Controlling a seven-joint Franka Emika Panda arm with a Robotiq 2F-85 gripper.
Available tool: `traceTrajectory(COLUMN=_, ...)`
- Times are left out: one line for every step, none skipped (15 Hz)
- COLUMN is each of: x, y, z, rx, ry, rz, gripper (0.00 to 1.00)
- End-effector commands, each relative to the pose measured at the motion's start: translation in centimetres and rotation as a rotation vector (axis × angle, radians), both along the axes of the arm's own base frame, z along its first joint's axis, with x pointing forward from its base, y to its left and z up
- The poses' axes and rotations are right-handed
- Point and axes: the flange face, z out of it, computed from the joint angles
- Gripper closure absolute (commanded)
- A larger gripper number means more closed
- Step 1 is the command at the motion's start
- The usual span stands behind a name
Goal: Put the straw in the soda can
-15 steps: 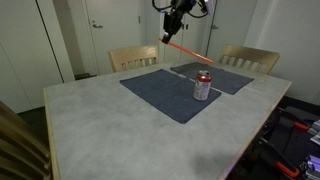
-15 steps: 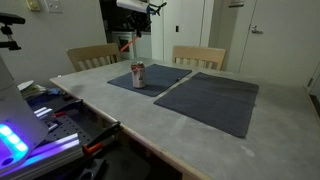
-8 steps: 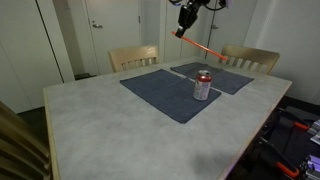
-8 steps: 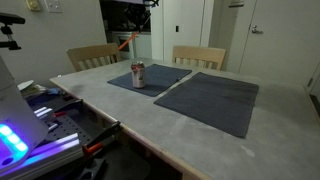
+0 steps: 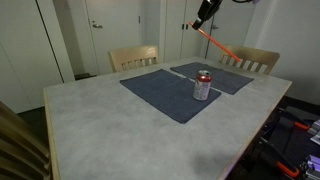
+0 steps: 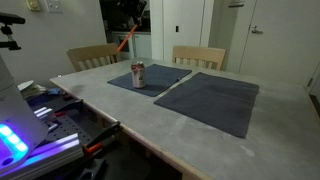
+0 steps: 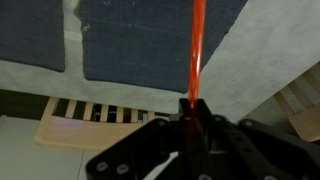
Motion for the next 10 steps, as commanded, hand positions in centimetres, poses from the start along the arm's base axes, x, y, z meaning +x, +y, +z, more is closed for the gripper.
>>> traceTrajectory(x=-0.5, y=0.0, z=0.1, rx=-0.002, ry=-0.005, rz=0.001, gripper=0.91)
traceTrajectory(x=-0.8, y=0.0, z=0.2, rx=-0.001, ry=-0.009, rz=0.002, gripper=0.91)
traceTrajectory(x=-0.9, y=0.0, z=0.2, rx=-0.002, ry=-0.010, rz=0.002, gripper=0.91)
traceTrajectory(x=-1.0, y=0.0, z=0.2, rx=-0.002, ry=-0.011, rz=0.002, gripper=0.91)
traceTrajectory(x=-0.9, y=0.0, z=0.2, rx=0.000, ry=-0.018, rz=-0.004, gripper=0.98)
traceTrajectory(x=-0.9, y=-0.2, z=0.2, rx=0.002, ry=-0.025, rz=-0.004, gripper=0.98)
traceTrajectory(x=-0.8, y=-0.3, z=0.2, rx=0.006, ry=-0.030, rz=-0.011, gripper=0.98)
traceTrajectory(x=-0.6, y=-0.7, z=0.3, rx=0.009, ry=-0.041, rz=-0.016, gripper=0.98)
traceTrajectory(x=-0.5, y=-1.0, z=0.5, rx=0.014, ry=-0.051, rz=-0.022, gripper=0.98)
traceTrajectory(x=-0.4, y=-1.3, z=0.7, rx=0.017, ry=-0.064, rz=-0.030, gripper=0.98)
